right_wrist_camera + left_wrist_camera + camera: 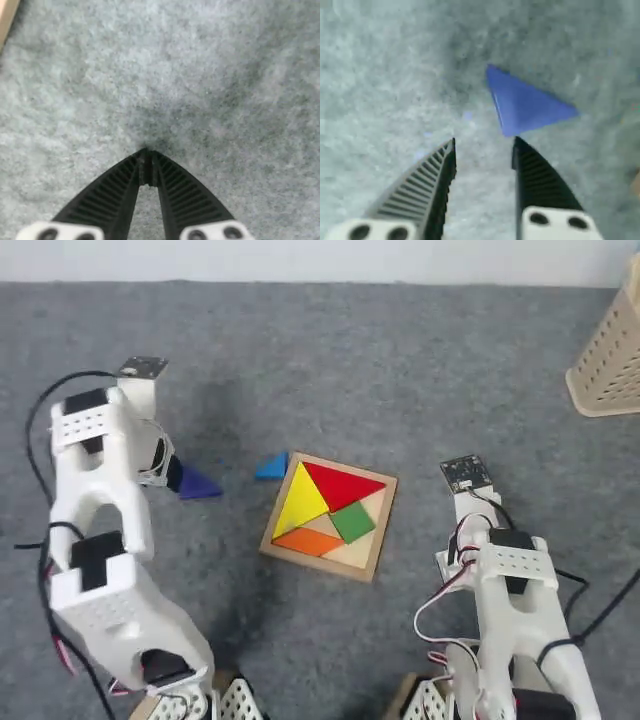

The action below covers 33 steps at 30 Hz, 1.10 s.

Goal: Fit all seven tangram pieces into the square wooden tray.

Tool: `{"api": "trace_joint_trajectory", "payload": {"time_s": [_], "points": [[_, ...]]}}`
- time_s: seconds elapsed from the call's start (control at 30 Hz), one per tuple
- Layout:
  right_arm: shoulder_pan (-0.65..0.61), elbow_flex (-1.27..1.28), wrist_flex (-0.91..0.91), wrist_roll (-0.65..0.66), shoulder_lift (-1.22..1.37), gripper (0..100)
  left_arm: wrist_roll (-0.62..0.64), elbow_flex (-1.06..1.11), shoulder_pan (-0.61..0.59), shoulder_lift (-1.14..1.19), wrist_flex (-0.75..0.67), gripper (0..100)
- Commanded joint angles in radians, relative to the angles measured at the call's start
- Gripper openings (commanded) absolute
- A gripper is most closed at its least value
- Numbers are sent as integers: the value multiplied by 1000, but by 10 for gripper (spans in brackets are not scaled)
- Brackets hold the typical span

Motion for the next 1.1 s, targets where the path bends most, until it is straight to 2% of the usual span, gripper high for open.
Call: {"api": "trace_joint_trajectory", "payload": {"time_s": [0.0, 0.23, 0.37, 0.77, 1.07], "points": [[12, -5, -15, 9, -33, 7, 209, -59, 38, -21, -17, 202], [15, -5, -15, 11, -35, 7, 499, -73, 146, 18, -18, 235], [15, -5, -15, 11, -33, 7, 589, -71, 167, 81, -28, 242], [15, -5, -15, 11, -33, 7, 603, -74, 104, 201, -80, 242], [15, -5, -15, 11, -33, 7, 514, -74, 69, 210, -81, 239]]}}
